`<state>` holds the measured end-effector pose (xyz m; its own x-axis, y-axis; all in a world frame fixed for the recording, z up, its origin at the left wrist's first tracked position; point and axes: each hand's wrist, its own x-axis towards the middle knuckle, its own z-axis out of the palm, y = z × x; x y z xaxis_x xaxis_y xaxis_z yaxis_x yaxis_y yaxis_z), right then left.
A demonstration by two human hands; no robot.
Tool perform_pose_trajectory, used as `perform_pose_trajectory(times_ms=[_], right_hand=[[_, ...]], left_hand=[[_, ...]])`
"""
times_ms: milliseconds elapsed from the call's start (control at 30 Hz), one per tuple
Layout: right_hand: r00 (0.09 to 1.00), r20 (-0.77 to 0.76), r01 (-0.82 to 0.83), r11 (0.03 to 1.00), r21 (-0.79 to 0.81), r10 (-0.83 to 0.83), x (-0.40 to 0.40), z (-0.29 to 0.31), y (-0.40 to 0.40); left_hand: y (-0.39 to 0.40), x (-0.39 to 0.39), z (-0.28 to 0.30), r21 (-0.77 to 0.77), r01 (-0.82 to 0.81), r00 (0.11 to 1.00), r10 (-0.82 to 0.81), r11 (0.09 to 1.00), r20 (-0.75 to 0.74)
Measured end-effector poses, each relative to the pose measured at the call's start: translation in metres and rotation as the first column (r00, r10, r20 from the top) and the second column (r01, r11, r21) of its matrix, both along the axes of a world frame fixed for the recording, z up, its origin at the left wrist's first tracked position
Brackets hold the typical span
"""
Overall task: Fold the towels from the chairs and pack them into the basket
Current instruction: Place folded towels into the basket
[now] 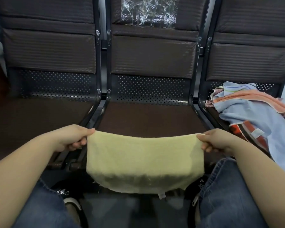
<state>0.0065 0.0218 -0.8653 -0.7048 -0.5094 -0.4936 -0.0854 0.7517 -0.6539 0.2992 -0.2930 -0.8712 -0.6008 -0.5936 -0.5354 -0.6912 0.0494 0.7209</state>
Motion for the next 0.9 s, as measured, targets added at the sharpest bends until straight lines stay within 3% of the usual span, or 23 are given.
perform_pose_trajectory(times_ms=[133, 233, 333, 433, 567, 733, 800, 867, 900], right_hand=[[0.966, 0.104, 0.250, 0.952, -0.175, -0.235, -0.008, -0.012, -0.027], [0.954, 0.053, 0.299, 0.925, -0.234, -0.295, -0.014, -0.020, -0.053], [0.944, -0.203, 0.211, 0.948, -0.240, -0.261, -0.027, -0.030, -0.075], [0.899, -0.423, 0.063, 0.990, -0.125, -0.110, -0.041, -0.035, -0.093], [0.869, -0.486, -0.072, 0.996, 0.057, 0.090, -0.049, -0.054, -0.114], [0.906, -0.410, -0.136, 0.990, -0.037, 0.109, -0.045, -0.063, -0.135], [0.909, -0.382, -0.159, 0.986, 0.053, 0.167, -0.040, -0.062, -0.141], [0.887, -0.353, -0.208, 0.940, 0.271, 0.298, -0.032, -0.060, -0.147], [0.887, -0.301, -0.226, 0.899, 0.376, 0.349, -0.026, -0.057, -0.150]], left_hand=[[0.001, -0.031, -0.005, 0.029, -0.176, 0.975, 0.178, 0.984, -0.135], [-0.002, -0.057, -0.012, 0.048, -0.303, 0.912, 0.304, 0.952, -0.276], [-0.012, -0.079, -0.022, -0.149, -0.341, 0.898, 0.274, 0.928, -0.345], [-0.016, -0.100, -0.036, -0.380, -0.182, 0.973, 0.111, 0.907, -0.202], [-0.018, -0.128, -0.058, -0.405, -0.024, 0.994, -0.020, 0.914, -0.103], [-0.022, -0.149, -0.064, -0.405, -0.070, 0.979, -0.015, 0.912, -0.202], [-0.016, -0.158, -0.060, -0.439, -0.021, 0.997, -0.016, 0.898, -0.081], [-0.008, -0.167, -0.057, -0.454, 0.171, 0.968, -0.064, 0.875, 0.241], [-0.001, -0.171, -0.054, -0.411, 0.299, 0.905, -0.120, 0.861, 0.407]])
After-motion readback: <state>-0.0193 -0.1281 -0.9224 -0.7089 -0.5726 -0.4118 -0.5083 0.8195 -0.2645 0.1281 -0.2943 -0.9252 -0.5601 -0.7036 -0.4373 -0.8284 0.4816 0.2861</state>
